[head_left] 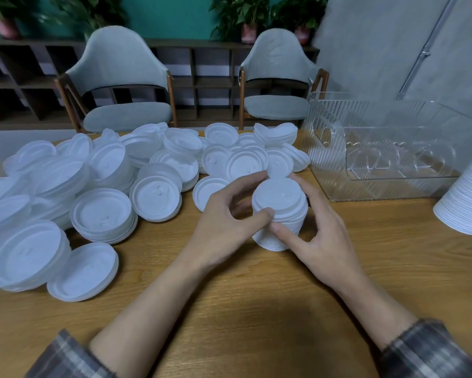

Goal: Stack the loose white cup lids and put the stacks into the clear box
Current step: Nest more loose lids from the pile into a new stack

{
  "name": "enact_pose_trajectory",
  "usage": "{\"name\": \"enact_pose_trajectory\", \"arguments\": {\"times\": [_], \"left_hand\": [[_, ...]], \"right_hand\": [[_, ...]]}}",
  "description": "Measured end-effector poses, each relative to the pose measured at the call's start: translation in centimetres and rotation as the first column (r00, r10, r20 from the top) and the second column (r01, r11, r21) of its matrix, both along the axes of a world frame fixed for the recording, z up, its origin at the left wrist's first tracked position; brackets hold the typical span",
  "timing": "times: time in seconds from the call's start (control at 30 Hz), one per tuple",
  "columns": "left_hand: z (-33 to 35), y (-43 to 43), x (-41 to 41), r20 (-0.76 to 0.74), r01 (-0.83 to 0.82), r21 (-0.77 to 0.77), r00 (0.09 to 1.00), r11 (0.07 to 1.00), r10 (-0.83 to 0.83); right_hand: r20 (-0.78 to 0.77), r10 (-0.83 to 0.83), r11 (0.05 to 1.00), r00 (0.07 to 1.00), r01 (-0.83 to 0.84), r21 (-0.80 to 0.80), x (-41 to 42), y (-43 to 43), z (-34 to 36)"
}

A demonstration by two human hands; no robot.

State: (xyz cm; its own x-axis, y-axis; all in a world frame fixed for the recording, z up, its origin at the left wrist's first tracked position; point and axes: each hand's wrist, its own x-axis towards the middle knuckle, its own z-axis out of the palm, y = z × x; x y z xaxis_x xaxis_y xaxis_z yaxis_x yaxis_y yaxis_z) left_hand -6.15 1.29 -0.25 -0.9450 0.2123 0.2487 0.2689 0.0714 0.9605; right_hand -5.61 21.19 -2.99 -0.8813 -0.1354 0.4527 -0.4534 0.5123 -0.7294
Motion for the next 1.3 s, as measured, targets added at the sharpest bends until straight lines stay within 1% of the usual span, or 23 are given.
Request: {"name": "enact_pose_trajectory", "arguments": {"times": [0.07, 0.2, 0.37, 0.63, 0.77, 1.0, 1.17, 1.3], "left_hand": [[0.0, 0.2, 0.0, -0.017, -0.035, -0.008, 0.999, 0.999, 0.035], [-0.1, 0.7, 0.1, -0.102, -0.175, -0.077, 0.981, 0.982, 0.167], [-0.3, 1.2, 0.4, -0.180, -0.255, -0.112, 0.956, 0.960, 0.233], [-0.5, 1.2, 0.3, -0.213, -0.268, -0.156, 0.949, 0.951, 0.233], [-0.4, 1.4, 0.6, -0.185, -0.262, -0.131, 0.954, 0.956, 0.236], [-0.4, 1.6, 0.7, -0.189, -0.299, -0.095, 0.942, 0.950, 0.277], [-0.4, 1.7, 0.7, -0.201, -0.325, -0.098, 0.932, 0.941, 0.301], [-0.6, 1.6, 0.8, -0.177, -0.296, -0.085, 0.944, 0.952, 0.278]], "right_hand": [[0.005, 0.005, 1.000, 1.000, -0.005, -0.003, 0.0, 0.0, 0.0], [0.007, 0.014, 1.000, 1.000, -0.014, -0.003, 0.0, -0.1, 0.0], [0.013, 0.021, 1.000, 1.000, -0.021, 0.002, 0.2, -0.2, 0.0], [0.022, 0.023, 1.000, 1.000, -0.023, 0.009, 0.0, 0.0, -0.1], [0.012, 0.020, 1.000, 1.000, -0.020, 0.012, 0.0, -0.2, -0.1], [0.019, 0.044, 0.999, 0.999, -0.044, 0.003, 0.0, -0.2, -0.2], [0.022, 0.038, 0.999, 0.999, -0.038, 0.008, -0.2, -0.1, -0.4], [0.014, 0.034, 0.999, 0.999, -0.034, 0.028, -0.1, 0.0, -0.4]]}}
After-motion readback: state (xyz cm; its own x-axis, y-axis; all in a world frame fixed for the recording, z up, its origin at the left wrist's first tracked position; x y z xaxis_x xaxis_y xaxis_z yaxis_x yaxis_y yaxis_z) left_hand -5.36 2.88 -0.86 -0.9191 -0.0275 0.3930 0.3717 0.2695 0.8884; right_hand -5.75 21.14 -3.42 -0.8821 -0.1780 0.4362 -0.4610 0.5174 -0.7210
